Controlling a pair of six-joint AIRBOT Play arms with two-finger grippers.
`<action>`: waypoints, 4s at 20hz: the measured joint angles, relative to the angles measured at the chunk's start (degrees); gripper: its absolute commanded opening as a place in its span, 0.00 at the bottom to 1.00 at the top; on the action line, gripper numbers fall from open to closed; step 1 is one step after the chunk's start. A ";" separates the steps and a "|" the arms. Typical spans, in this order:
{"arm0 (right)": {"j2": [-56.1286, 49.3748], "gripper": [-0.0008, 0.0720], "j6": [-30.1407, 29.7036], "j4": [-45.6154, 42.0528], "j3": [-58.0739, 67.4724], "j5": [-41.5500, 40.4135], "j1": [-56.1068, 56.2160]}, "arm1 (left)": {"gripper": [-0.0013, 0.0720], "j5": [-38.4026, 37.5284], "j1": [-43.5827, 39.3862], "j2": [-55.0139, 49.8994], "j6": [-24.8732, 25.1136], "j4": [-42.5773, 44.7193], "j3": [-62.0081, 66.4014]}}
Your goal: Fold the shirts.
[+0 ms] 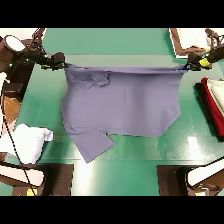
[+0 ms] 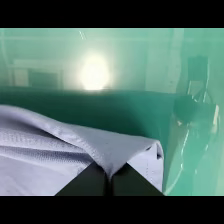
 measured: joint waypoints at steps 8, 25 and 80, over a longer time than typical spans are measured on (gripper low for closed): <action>4.52 0.43 -1.79 -2.32 -17.92 -3.87 0.04 | 0.48 -6.88 -0.09 -1.14 2.27 3.13 -8.76; 29.53 0.57 -4.37 8.50 -42.07 -3.23 -2.97 | 0.66 -14.03 -0.13 32.98 -2.12 7.85 -50.64; 31.04 0.03 -0.81 -1.90 -48.04 -2.71 7.08 | 0.05 -6.54 -0.15 31.74 5.07 -5.09 -38.97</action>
